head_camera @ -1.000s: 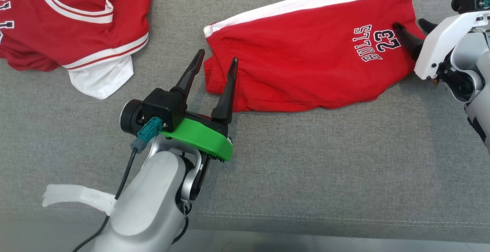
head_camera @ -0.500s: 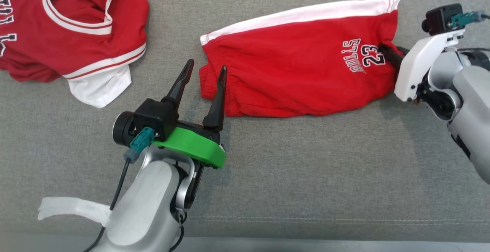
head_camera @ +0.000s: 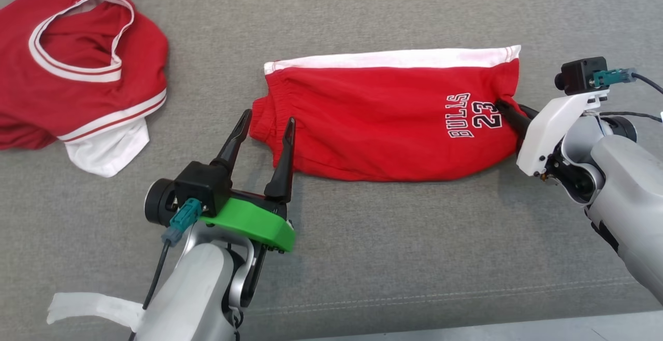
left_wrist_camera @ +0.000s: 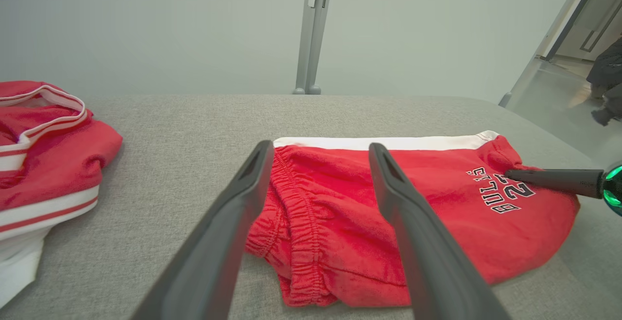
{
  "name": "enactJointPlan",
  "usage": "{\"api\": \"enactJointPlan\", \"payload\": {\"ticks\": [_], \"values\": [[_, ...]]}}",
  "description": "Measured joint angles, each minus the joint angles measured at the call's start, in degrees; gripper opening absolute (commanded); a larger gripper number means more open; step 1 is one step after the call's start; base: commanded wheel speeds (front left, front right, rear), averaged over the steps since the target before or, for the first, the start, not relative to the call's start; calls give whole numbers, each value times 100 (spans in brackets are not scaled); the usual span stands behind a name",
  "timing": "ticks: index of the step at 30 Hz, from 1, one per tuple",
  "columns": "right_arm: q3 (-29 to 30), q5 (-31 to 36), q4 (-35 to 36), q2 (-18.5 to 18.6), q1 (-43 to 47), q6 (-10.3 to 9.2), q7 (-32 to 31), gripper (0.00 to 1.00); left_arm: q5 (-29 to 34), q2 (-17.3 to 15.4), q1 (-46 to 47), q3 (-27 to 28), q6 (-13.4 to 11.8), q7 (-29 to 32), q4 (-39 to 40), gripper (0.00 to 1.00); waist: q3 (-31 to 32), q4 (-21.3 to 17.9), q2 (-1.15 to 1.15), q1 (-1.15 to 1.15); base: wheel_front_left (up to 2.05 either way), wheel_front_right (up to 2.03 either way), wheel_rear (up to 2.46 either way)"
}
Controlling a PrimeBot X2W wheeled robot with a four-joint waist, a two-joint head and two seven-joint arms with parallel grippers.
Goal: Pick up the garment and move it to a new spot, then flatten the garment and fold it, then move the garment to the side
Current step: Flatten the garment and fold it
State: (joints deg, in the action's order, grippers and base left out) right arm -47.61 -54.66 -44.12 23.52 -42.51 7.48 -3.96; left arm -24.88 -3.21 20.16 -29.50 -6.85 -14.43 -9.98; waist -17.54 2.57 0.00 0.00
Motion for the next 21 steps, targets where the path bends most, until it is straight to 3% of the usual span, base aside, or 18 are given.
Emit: {"api": "enactJointPlan", "payload": {"ticks": [5,6,7,9,16,21], "values": [[-26,0,9,1,8,1,152,0,53,-25,-90,-37,0,5,78,100,91,-213,0,0,0,0,0],[-26,1,-11,8,8,1,196,5,53,-24,-91,-52,0,29,88,100,101,-246,0,0,0,0,0],[-20,8,-35,18,9,1,260,29,53,-22,-92,-68,0,29,97,100,109,-275,0,0,0,0,0],[1,8,-91,44,9,1,344,100,53,-15,-94,-107,0,41,105,100,120,-310,0,0,0,0,0],[23,116,-236,44,9,0,706,100,70,-21,-193,-127,-1,85,121,100,147,-363,0,0,0,0,0],[109,298,-258,53,10,-64,1321,100,71,-27,-278,-98,-1,83,124,100,225,-437,0,0,0,0,0]]}}
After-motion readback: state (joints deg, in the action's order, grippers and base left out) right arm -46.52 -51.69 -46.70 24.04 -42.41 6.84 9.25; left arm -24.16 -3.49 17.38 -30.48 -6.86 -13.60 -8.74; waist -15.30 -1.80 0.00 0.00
